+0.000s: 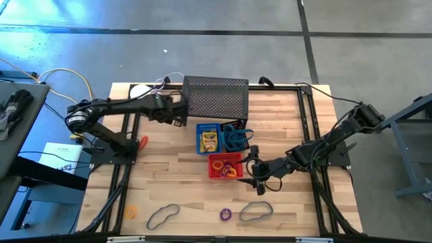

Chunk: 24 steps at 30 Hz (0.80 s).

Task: Pick & Place Office Desk Supplies
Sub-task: Put the violet spring keychain into the red bin

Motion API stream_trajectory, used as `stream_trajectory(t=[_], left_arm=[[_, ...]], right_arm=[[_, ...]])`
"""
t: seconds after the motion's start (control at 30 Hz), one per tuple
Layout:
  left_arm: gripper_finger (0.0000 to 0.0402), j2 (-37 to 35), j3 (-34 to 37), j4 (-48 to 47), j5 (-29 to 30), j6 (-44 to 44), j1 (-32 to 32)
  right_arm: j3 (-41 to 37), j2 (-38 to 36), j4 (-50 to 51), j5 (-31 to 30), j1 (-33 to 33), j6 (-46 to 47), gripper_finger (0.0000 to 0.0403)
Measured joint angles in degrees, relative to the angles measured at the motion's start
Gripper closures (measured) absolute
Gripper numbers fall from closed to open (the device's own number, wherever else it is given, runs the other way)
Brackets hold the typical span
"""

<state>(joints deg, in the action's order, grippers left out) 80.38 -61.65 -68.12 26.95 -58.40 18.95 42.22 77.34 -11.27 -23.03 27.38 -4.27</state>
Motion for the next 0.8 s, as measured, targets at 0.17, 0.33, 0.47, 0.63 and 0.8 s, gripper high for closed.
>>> stream_trajectory(t=[0.17,0.33,0.47,0.63,0.8], left_arm=[[0.0277,0.24,0.0,5.24,1.3,3.53,1.3],[0.0277,0.39,0.02,8.94,1.48,5.78,0.79],[0.0277,0.41,0.02,12.25,1.46,6.43,-0.06],[0.0277,0.41,0.04,15.03,1.48,8.51,-1.0],[0.0277,0.41,0.04,16.38,1.43,9.13,-1.76]], right_arm=[[0.0,0.0,-0.06,0.02,0.0,0.0,0.0117],[0.0,0.0,-0.06,0.02,0.0,0.0,0.0117],[0.0,0.0,-0.06,0.02,-0.02,0.0,0.0117],[0.0,0.0,-0.06,0.02,-0.02,0.0,0.0117],[0.0,0.0,-0.08,0.02,-0.02,0.0,0.0117]])
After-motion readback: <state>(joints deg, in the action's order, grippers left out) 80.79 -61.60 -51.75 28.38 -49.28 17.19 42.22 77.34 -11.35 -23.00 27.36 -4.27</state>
